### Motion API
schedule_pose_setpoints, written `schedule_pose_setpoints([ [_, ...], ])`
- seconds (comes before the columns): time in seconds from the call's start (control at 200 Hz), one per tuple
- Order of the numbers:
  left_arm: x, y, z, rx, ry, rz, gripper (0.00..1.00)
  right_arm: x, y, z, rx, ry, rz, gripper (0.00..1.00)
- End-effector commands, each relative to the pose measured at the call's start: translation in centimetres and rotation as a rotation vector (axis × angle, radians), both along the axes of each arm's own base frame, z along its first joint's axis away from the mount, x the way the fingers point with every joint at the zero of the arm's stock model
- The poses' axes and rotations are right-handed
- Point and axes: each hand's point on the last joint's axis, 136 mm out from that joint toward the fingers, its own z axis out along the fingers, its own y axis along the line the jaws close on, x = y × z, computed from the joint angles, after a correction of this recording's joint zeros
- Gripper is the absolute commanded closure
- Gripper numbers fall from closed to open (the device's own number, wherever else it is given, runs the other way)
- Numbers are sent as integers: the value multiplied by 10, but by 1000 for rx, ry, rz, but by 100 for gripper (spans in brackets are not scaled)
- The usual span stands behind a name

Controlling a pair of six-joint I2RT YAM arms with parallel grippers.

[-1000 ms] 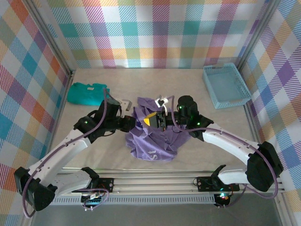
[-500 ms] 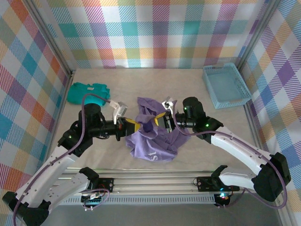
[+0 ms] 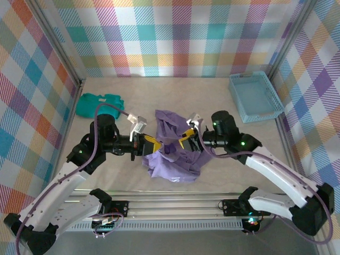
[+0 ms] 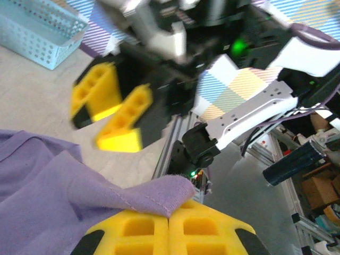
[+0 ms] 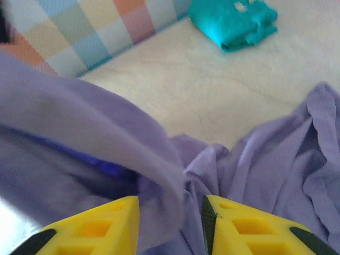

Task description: Fold the inside-out t-shirt

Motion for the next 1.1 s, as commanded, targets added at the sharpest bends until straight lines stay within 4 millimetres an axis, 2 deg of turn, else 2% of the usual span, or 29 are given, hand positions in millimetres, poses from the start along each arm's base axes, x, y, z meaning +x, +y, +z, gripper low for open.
schedule_pose_setpoints([
  [0.0, 4, 2, 8, 13, -41, 14, 100, -28, 3, 16, 28, -96, 143, 64],
  [0.06, 5, 2, 9, 12, -42, 14, 100, -36, 9, 12, 12, -101, 176, 66],
  [0.12, 6, 2, 9, 14, -41, 17, 100, -34, 15, 5, -28, -103, 162, 66],
  [0.285, 6, 1, 9, 11, -36, 14, 100, 3, 13, -22, -134, -63, -47, 62],
  [0.355, 6, 2, 9, 11, -36, 16, 100, 8, 14, -27, -140, -45, -78, 60],
  [0.535, 7, 1, 8, 16, -32, 20, 100, 9, 24, -37, -147, 3, -81, 58],
  [0.84, 13, 2, 5, 33, -28, 52, 100, -5, 39, -48, -166, 29, -34, 54],
  [1.1, 17, 5, 4, 41, -31, 82, 100, 10, 30, -75, -331, -17, -133, 56],
])
